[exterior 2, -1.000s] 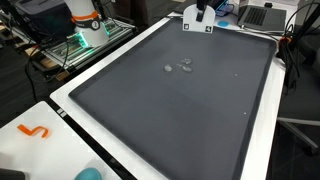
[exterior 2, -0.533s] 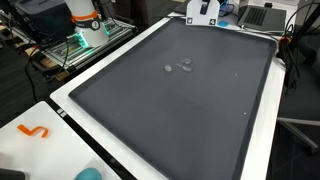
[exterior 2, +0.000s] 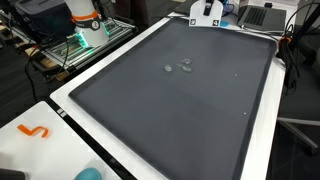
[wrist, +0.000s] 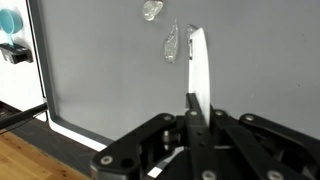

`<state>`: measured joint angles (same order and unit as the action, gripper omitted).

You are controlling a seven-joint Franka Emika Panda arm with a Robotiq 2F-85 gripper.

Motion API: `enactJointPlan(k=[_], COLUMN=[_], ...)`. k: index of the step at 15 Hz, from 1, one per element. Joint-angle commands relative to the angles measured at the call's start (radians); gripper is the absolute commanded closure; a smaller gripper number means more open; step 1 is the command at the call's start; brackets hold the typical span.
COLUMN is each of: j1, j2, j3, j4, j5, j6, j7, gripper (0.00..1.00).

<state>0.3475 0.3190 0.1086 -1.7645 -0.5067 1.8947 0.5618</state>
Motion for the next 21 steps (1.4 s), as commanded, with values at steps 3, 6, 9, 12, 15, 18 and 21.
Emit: enactJointPlan(k=[3, 6, 9, 12, 15, 18, 21], j1=[0.028, 0.026, 0.019, 0.012, 0.006, 0.001, 0.001], j2=[0.054, 0.073, 0.089, 0.102, 0.109, 0.103, 0.094], j3=[-0.002, -0.004, -0.004, -0.005, -0.004, -0.004, -0.011], j4=[0.070, 0.098, 0.116, 0.130, 0.143, 0.146, 0.144], j5=[-0.026, -0.007, 0.012, 0.032, 0.063, 0.089, 0.073], j6=[-0.066, -0.071, -0.052, -0.047, -0.043, -0.032, 0.000], j7=[0.036, 0.037, 0.024, 0.013, 0.001, -0.012, -0.021], gripper=[0.99, 0.99, 0.99, 0.99, 0.99, 0.99, 0.99])
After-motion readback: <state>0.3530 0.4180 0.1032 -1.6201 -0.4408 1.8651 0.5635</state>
